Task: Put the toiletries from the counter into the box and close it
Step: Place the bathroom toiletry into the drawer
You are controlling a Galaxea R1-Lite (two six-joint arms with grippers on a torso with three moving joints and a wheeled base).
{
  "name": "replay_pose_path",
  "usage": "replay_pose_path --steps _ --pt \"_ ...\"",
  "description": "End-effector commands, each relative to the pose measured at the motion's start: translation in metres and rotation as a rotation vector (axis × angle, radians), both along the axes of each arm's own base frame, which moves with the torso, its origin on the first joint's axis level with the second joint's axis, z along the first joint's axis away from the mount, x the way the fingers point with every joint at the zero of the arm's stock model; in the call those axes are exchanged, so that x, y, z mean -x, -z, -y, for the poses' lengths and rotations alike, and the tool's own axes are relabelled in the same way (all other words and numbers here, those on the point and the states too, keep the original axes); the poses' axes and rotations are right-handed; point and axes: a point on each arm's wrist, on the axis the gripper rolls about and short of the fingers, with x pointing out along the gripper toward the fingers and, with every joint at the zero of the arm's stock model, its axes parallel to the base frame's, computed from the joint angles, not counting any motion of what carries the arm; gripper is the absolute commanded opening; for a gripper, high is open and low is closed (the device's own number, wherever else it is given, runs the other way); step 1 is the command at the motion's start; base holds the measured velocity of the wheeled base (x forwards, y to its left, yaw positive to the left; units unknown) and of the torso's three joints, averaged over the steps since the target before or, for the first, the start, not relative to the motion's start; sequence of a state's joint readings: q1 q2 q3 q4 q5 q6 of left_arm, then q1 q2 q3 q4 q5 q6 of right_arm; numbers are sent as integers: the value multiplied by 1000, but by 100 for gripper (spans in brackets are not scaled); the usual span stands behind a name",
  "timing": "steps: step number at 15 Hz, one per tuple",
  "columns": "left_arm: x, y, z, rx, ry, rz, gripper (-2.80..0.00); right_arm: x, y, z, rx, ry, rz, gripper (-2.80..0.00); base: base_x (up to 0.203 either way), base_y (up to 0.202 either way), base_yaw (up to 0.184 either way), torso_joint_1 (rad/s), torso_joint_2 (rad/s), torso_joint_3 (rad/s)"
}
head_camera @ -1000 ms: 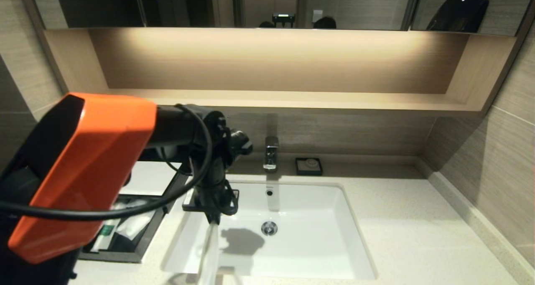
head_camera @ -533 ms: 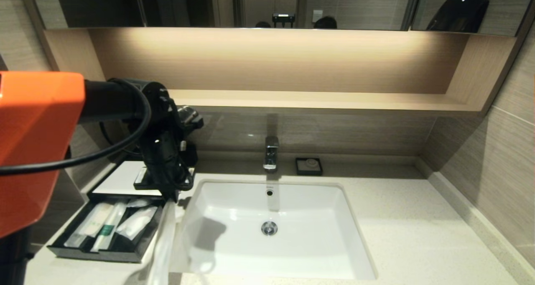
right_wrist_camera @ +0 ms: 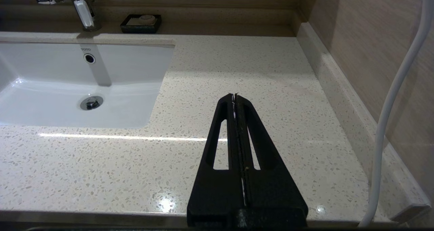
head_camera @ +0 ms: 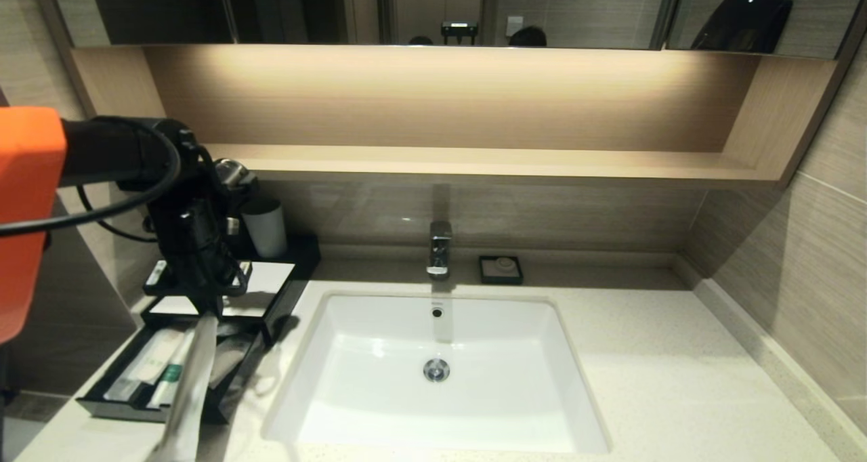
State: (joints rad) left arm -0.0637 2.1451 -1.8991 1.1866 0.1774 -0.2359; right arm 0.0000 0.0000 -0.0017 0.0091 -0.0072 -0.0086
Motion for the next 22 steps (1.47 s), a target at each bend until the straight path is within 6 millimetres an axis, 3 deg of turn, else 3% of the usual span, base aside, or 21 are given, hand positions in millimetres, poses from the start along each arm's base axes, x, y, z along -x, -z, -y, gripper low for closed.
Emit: replay_pose_path --steps 1,11,18,22 --pt "-2 5 -17 -2 -40 -18 -280 0 0 0 1 0 0 -280 0 0 0 0 0 0" --pt "-8 16 -64 -9 -100 -32 -280 0 0 0 1 0 1 -280 0 0 0 0 0 0" --pt "-15 39 -82 -11 -93 -46 -280 0 0 0 1 0 0 -280 0 0 0 0 0 0" --pt "-18 46 -82 -11 -86 -57 -280 0 0 0 1 0 1 -280 0 0 0 0 0 0"
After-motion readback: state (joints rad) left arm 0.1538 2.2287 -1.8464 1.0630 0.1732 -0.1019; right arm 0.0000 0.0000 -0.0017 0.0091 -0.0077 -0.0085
